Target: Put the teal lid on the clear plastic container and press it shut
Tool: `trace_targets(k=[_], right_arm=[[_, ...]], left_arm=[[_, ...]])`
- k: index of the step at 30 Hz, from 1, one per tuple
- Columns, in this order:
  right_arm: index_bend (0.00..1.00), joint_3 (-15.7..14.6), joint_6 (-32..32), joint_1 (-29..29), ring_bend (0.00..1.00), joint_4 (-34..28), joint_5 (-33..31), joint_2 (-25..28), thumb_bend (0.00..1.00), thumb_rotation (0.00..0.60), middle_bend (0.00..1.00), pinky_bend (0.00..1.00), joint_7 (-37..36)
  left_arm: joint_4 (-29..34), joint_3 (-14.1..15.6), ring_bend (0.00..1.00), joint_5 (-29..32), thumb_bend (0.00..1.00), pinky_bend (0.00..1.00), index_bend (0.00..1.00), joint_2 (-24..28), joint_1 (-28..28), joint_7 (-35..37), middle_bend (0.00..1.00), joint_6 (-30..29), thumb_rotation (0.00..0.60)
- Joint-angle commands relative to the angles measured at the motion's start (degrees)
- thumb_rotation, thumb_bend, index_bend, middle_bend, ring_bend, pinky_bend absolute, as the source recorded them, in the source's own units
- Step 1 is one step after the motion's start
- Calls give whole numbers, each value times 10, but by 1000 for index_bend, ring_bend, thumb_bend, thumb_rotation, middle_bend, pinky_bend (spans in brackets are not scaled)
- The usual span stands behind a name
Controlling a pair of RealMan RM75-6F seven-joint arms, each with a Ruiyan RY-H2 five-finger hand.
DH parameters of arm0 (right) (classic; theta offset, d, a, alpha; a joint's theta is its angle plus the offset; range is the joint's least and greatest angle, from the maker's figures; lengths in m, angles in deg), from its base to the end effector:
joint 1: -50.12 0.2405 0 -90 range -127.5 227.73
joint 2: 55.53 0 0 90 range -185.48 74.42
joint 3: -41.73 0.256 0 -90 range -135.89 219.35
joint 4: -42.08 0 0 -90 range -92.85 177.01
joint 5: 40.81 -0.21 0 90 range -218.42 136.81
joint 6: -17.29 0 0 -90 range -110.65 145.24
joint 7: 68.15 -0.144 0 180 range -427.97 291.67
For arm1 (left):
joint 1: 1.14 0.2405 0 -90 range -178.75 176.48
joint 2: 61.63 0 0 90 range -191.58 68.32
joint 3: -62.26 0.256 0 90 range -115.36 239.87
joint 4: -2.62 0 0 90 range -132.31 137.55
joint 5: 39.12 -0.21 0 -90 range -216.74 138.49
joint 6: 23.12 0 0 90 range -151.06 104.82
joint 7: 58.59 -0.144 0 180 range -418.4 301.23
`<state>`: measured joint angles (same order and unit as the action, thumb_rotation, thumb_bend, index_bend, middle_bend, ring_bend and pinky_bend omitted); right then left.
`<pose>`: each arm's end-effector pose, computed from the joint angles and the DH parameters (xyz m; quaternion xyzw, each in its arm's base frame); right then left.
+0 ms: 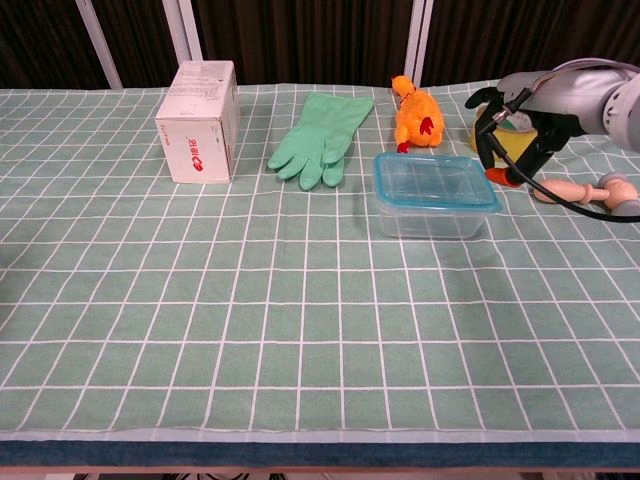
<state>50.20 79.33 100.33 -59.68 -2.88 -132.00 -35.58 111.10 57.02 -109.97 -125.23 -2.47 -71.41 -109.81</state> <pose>-0.1343 -0.3493 0.0404 0.7122 -0.4175 0.3054 0.4746 -0.2965 0.1624 0.1565 -0.4959 -0.4703 -0.3392 0.6464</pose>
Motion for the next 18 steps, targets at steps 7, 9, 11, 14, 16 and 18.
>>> trace_targets(k=[7,9,11,14,16,18], right_arm=[[607,5,-9,11,0,19,-10,-26,496,600,33,0,13],[607,7,-13,14,0,28,-18,-33,496,600,33,0,15],[607,9,-17,16,0,38,-24,-37,497,600,32,0,16],[607,13,-23,20,0,51,-32,-43,503,600,31,0,16],[607,15,-28,22,0,59,-36,-47,512,600,30,0,15],[607,16,-31,23,0,65,-37,-50,513,600,29,0,15]], left_arm=[[3,-1,0,2,752,0,106,1,0,0,0,0,600],[3,0,0,1,752,0,106,2,0,0,0,0,600],[3,0,0,2,752,0,106,2,0,-1,0,1,600],[4,-1,0,2,752,0,106,2,0,0,0,1,600],[3,-1,0,4,752,0,106,2,0,0,0,1,600],[3,-2,0,5,752,0,106,2,-1,0,0,1,600]])
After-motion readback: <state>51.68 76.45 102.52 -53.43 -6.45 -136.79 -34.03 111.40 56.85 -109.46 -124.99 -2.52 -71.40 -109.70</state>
